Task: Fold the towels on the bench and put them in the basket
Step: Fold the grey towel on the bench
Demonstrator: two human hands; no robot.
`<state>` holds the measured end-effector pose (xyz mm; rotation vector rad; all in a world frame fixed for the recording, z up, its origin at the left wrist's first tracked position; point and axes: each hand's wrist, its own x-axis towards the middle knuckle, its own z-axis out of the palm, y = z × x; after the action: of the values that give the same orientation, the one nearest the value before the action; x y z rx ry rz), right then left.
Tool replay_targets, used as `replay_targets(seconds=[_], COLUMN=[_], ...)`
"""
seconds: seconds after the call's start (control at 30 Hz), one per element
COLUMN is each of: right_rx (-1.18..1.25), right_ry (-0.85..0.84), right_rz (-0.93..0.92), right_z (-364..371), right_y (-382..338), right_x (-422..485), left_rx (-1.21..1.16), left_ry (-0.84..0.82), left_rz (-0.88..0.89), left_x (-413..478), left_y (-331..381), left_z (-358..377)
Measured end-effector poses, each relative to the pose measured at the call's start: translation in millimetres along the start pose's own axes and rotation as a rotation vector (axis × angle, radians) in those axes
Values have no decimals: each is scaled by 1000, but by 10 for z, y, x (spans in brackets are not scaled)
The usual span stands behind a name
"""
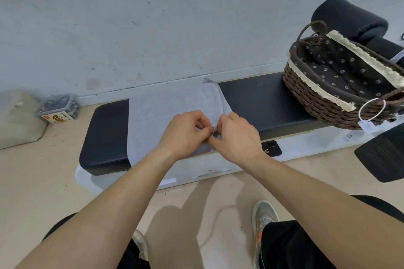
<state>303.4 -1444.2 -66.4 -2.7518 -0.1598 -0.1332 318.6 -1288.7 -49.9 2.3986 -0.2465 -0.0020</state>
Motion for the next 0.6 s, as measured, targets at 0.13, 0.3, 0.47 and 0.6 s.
replay_targets(seconds=[0.13, 0.3, 0.47, 0.6], right_rx=[49, 123, 193, 159], right_ry=[33, 72, 141, 190], right_rz=[-2, 34, -8, -162], right_z=[-7, -147, -297, -321], right_y=[20, 115, 305, 463], right_x=[16, 23, 1, -11], left_rx=[40, 196, 356, 375], left_ry=[20, -100, -152, -181], left_rz=[21, 53, 99, 138], left_x=[20, -12, -49, -37], left_y=[-5, -24, -11, -63], left_z=[-36, -17, -6, -2])
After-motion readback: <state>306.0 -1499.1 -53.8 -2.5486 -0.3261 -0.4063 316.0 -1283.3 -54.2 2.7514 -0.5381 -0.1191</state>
